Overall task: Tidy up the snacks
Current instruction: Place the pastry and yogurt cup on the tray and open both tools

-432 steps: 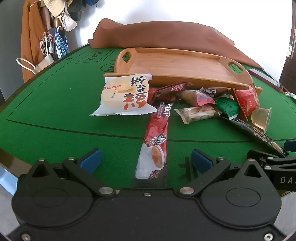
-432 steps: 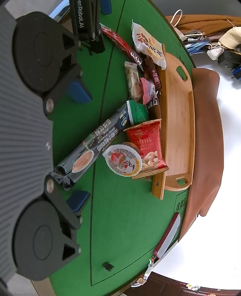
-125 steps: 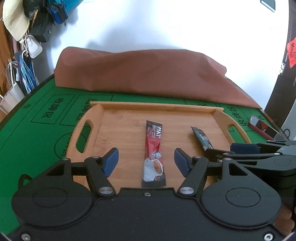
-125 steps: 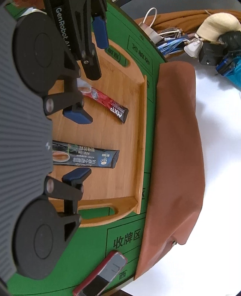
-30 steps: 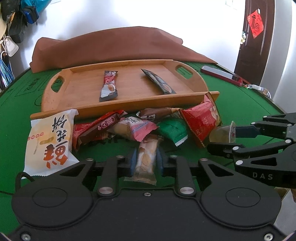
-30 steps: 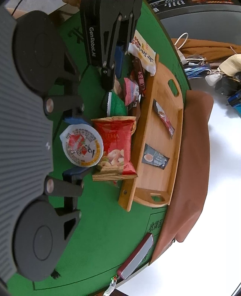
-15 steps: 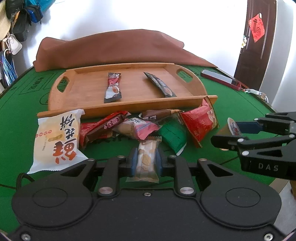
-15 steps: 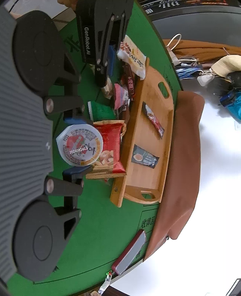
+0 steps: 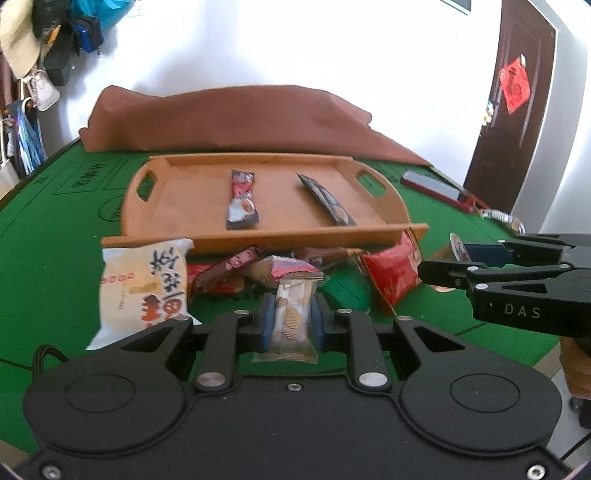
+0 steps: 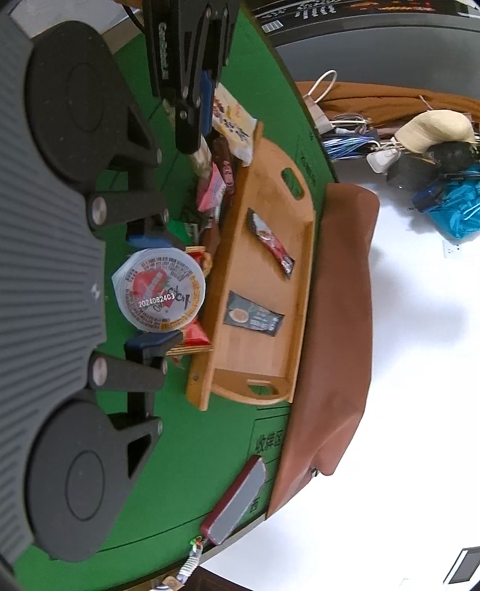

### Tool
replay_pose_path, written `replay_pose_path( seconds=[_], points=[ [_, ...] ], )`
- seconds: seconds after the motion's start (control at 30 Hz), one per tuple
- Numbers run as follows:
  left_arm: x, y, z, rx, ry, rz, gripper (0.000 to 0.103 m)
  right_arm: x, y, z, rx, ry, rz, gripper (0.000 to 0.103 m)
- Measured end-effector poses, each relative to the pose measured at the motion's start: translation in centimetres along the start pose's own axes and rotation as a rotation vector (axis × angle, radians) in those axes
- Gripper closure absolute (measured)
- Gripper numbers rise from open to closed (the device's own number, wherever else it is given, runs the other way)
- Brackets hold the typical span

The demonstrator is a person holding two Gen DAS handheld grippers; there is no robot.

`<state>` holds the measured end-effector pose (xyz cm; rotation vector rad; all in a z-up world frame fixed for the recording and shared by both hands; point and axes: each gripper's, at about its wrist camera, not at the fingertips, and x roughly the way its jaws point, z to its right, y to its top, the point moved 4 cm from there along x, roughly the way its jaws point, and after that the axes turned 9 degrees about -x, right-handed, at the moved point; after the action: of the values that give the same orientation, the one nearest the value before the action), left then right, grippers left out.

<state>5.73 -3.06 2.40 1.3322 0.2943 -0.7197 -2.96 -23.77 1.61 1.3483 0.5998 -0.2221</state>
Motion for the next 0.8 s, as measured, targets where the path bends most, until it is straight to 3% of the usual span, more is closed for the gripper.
replay_pose_path(
  seconds=[0.47,0.8],
  points=[
    [0.2,4.8,-2.1,-0.078,0.049,0.103,0.083,3.9,3.1,2.8,0.073,-0.021,0.008,0.055],
    [5.4,9.6,-4.6,-0.166,0.090,0.070,0.083,9.7,5.8,6.2,0.146,-0.033,-0.062,0.055]
  ],
)
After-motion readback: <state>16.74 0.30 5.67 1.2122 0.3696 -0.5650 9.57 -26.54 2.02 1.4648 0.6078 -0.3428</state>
